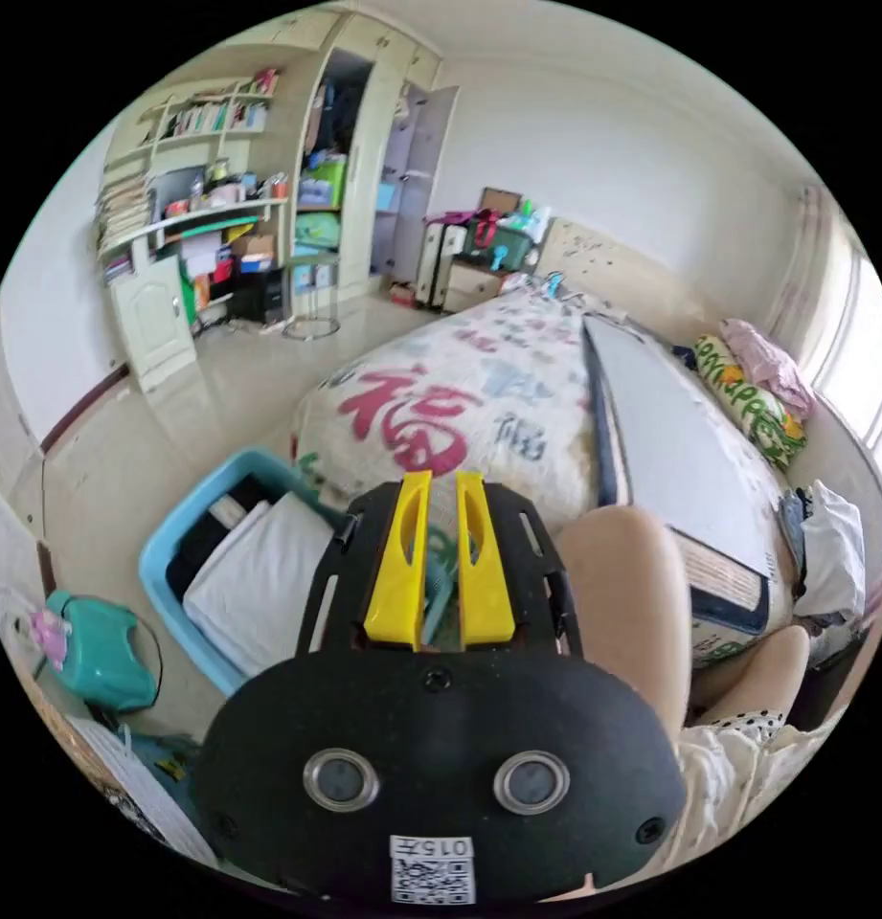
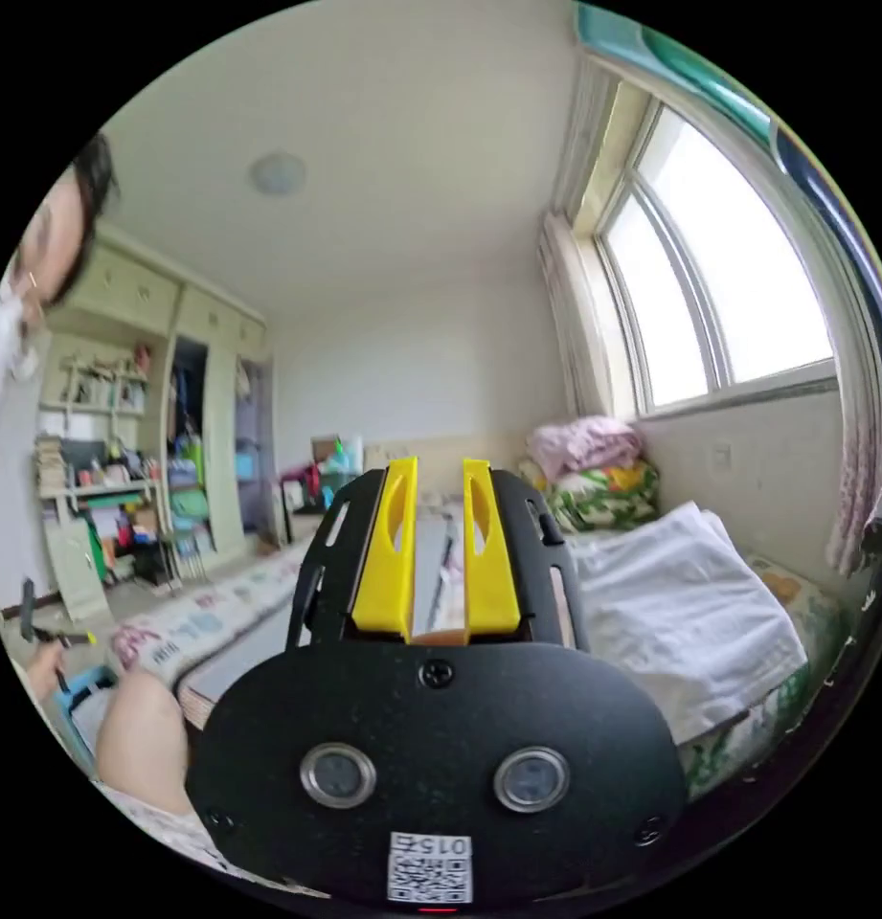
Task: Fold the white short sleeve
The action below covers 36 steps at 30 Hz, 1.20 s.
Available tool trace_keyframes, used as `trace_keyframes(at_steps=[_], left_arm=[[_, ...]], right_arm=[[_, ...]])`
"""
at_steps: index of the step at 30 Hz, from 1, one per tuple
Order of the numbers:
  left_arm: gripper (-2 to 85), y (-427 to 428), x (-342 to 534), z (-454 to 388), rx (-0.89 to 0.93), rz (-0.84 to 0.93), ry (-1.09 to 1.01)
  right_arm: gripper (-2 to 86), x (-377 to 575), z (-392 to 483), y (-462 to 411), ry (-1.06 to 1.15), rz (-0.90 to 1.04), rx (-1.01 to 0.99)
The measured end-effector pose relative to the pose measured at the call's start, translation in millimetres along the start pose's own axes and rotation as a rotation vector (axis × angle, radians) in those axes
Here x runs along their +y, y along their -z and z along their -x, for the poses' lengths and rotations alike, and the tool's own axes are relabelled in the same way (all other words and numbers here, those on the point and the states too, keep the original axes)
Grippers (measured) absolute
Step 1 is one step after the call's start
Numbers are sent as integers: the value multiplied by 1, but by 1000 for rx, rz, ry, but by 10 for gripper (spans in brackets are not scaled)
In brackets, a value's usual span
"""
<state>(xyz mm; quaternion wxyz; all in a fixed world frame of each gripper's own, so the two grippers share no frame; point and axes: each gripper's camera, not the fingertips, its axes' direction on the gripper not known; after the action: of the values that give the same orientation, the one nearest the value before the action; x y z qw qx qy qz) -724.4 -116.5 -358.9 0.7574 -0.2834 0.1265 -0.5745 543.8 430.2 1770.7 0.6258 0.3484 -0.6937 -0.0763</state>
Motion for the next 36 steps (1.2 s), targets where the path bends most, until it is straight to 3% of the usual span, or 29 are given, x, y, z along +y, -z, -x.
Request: trace_keyframes(at_steps=[2,5,9,11,15,18,20,24,26,31,36], left_arm=[[52,-5,-31,-40,43,-34,-65],[53,-19,-75,-108,129,-73,-178],[53,-45,-117,-181,244,-88,-304],[51,-64,-131,-200,360,-52,-338],[43,-108,-152,-215,520,-42,-291],[28,-139,-167,-225,581,-31,-279],[23,-156,-175,-241,581,-10,-317],[24,-196,-199,-312,549,3,-459],[30,-219,-211,-357,561,0,-532],[52,-312,-252,-537,778,58,-696],[61,-392,-271,-742,994,120,-809]], right_arm=[[94,58,-11,-115,117,290,154],[106,134,-7,-238,321,556,335],[147,205,9,-352,641,785,549],[160,251,27,-407,946,875,734],[151,272,40,-456,1120,975,833],[72,233,48,-466,1056,960,879],[6,174,64,-443,942,841,877],[-7,50,79,-374,667,660,811],[-9,-47,72,-297,431,477,753],[-9,-174,33,-124,72,128,619],[-10,-186,5,-16,-164,-5,646]])
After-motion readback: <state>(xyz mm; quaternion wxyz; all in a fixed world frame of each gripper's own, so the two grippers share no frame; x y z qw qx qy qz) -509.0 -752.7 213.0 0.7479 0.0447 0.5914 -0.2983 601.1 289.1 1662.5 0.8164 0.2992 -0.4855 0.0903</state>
